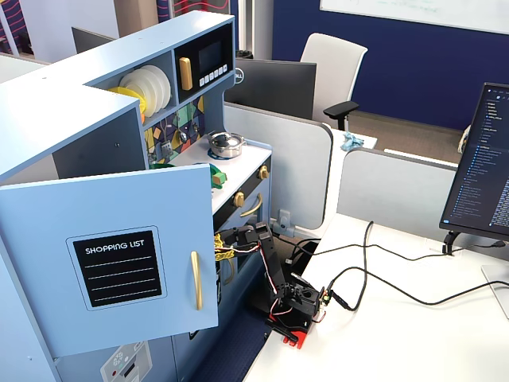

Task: Pick up the green pineapple from the left cabinet and place it in the green recipient

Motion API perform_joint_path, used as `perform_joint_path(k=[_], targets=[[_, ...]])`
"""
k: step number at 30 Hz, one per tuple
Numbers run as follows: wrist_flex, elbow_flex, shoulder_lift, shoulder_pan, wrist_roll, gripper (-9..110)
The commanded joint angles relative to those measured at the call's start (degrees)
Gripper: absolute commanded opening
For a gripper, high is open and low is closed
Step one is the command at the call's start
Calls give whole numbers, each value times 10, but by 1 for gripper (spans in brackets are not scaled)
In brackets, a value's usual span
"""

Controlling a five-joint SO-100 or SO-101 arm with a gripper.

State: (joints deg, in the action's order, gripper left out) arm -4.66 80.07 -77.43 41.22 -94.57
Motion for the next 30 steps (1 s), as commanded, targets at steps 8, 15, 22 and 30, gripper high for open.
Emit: perform_joint_path(k=[8, 15, 22, 30], targets=[[78, 143, -305, -24, -68, 0], [243, 268, -581, -4, -107, 0], [359, 325, -778, 21, -135, 0], [429, 292, -805, -177, -88, 0]])
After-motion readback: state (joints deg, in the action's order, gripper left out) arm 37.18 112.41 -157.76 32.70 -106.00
